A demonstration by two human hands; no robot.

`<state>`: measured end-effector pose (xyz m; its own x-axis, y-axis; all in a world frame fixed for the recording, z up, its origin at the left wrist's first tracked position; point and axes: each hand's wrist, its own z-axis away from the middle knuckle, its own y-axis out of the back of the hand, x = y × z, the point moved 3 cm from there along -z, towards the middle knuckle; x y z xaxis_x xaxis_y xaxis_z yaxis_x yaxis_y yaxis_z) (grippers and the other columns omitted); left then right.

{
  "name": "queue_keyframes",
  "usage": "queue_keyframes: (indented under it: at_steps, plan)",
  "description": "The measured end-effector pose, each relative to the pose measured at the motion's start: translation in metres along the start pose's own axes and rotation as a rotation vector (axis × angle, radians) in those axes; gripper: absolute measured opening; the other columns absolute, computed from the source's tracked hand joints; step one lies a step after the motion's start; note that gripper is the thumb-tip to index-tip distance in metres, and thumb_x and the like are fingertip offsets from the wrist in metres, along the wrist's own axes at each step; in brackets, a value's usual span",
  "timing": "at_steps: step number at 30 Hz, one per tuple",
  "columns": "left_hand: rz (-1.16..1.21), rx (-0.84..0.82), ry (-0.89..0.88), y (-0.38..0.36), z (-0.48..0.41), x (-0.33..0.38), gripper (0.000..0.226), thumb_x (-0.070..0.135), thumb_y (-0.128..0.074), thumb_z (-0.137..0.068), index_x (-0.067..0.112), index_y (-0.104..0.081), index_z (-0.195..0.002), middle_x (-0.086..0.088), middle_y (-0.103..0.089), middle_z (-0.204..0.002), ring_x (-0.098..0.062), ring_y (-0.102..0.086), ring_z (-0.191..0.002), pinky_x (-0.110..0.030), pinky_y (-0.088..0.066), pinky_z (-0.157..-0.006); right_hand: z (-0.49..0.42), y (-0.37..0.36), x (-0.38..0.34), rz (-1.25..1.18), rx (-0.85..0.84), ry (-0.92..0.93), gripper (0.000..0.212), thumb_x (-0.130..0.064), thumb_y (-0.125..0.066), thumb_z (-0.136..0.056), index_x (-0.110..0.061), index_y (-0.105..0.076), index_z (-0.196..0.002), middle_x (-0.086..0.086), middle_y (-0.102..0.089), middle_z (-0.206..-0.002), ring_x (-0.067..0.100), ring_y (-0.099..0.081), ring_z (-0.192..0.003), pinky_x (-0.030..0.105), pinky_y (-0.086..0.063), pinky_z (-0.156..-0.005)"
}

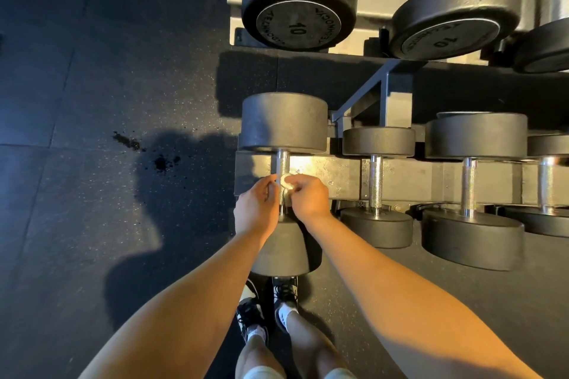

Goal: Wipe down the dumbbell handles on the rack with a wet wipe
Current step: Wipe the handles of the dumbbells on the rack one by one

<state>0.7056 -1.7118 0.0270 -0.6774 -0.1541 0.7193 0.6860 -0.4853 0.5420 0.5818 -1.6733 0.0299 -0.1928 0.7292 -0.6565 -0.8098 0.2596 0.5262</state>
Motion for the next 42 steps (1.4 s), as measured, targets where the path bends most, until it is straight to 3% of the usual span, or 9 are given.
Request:
queue_keyframes:
  at_steps: [4,7,10,16,19,23,30,36,42]
  plan:
    - [0.08,-0.016,0.034,-0.002,-0.001,-0.003,0.032,0.04,-0.039,-0.106,0.027,-0.068,-0.101,0.009,-0.063,-0.072,-0.005,-0.058,-0.061,-0.023,-0.047,-0.059,-0.019,0.002,-0.028,-0.15,0.129,0.041,0.03,0.001,-0.051,-0.098,-0.014,-0.071,-0.115,-0.002,-0.066,-0.1,0.005,-0.059,-0.078,-0.002,-0.04,-0.058]
    - [0.129,0.005,0.06,-0.001,0.002,-0.001,0.035,0.036,-0.039,-0.106,0.028,-0.066,-0.085,0.007,-0.061,-0.065,-0.002,-0.055,-0.055,-0.023,-0.043,-0.056,-0.024,-0.002,-0.023,-0.11,0.101,0.031,0.027,0.0,-0.053,-0.098,-0.017,-0.069,-0.11,-0.005,-0.062,-0.092,0.006,-0.058,-0.075,0.005,-0.044,-0.062]
    - [0.118,0.114,0.149,0.002,0.01,-0.001,0.037,0.035,-0.035,-0.104,0.03,-0.063,-0.08,0.007,-0.062,-0.069,-0.009,-0.06,-0.067,-0.035,-0.053,-0.067,-0.013,-0.004,0.004,-0.035,-0.023,-0.013,0.028,0.008,-0.051,-0.094,-0.015,-0.065,-0.101,0.003,-0.063,-0.098,0.018,-0.062,-0.083,0.026,-0.053,-0.073]
    - [0.062,0.055,0.152,0.005,0.032,-0.009,0.035,0.025,-0.037,-0.105,0.026,-0.072,-0.113,0.02,-0.054,-0.086,-0.014,-0.053,-0.101,-0.032,-0.042,-0.082,-0.004,0.0,0.017,0.119,-0.136,-0.072,0.02,0.004,-0.063,-0.088,-0.015,-0.07,-0.091,0.004,-0.068,-0.097,0.018,-0.064,-0.09,0.025,-0.054,-0.078]
    - [0.046,0.04,0.109,0.006,0.03,-0.01,0.034,0.023,-0.039,-0.106,0.023,-0.072,-0.113,0.026,-0.048,-0.084,-0.011,-0.048,-0.097,-0.029,-0.036,-0.081,-0.003,-0.001,0.008,-0.062,-0.043,-0.094,0.017,0.001,-0.067,-0.089,-0.016,-0.066,-0.094,0.002,-0.067,-0.097,0.015,-0.063,-0.089,0.019,-0.048,-0.07]
    - [0.059,0.036,0.07,0.004,0.03,-0.011,0.034,0.024,-0.04,-0.106,0.023,-0.074,-0.109,0.026,-0.051,-0.082,-0.006,-0.048,-0.087,-0.031,-0.044,-0.082,-0.002,-0.008,0.01,0.083,-0.109,-0.063,0.02,0.003,-0.063,-0.09,-0.017,-0.059,-0.088,0.003,-0.064,-0.092,0.017,-0.061,-0.084,0.018,-0.044,-0.062]
    - [0.021,-0.023,0.036,0.001,0.025,-0.016,0.037,0.028,-0.036,-0.106,0.028,-0.07,-0.121,0.005,-0.068,-0.112,-0.016,-0.055,-0.106,-0.043,-0.049,-0.098,-0.001,-0.001,0.003,0.347,-0.131,-0.029,0.018,0.002,-0.065,-0.088,-0.016,-0.065,-0.084,0.002,-0.062,-0.085,0.018,-0.06,-0.085,0.026,-0.044,-0.07]
    - [-0.022,-0.096,-0.004,0.004,0.017,-0.016,0.035,0.038,-0.034,-0.109,0.028,-0.06,-0.131,0.002,-0.069,-0.108,-0.014,-0.065,-0.097,-0.045,-0.055,-0.093,0.011,0.002,0.008,-0.133,0.005,0.072,0.014,-0.011,-0.072,-0.088,-0.017,-0.059,-0.088,0.001,-0.063,-0.091,0.014,-0.059,-0.082,0.024,-0.05,-0.071]
    - [0.162,-0.099,-0.07,0.014,-0.007,0.016,0.029,0.028,-0.05,-0.104,0.026,-0.057,-0.133,0.011,-0.065,-0.113,-0.003,-0.064,-0.1,-0.014,-0.045,-0.078,0.01,-0.006,-0.001,-0.25,-0.01,0.124,0.011,-0.016,-0.059,-0.098,-0.02,-0.068,-0.102,-0.001,-0.065,-0.099,0.015,-0.063,-0.089,0.028,-0.056,-0.079]
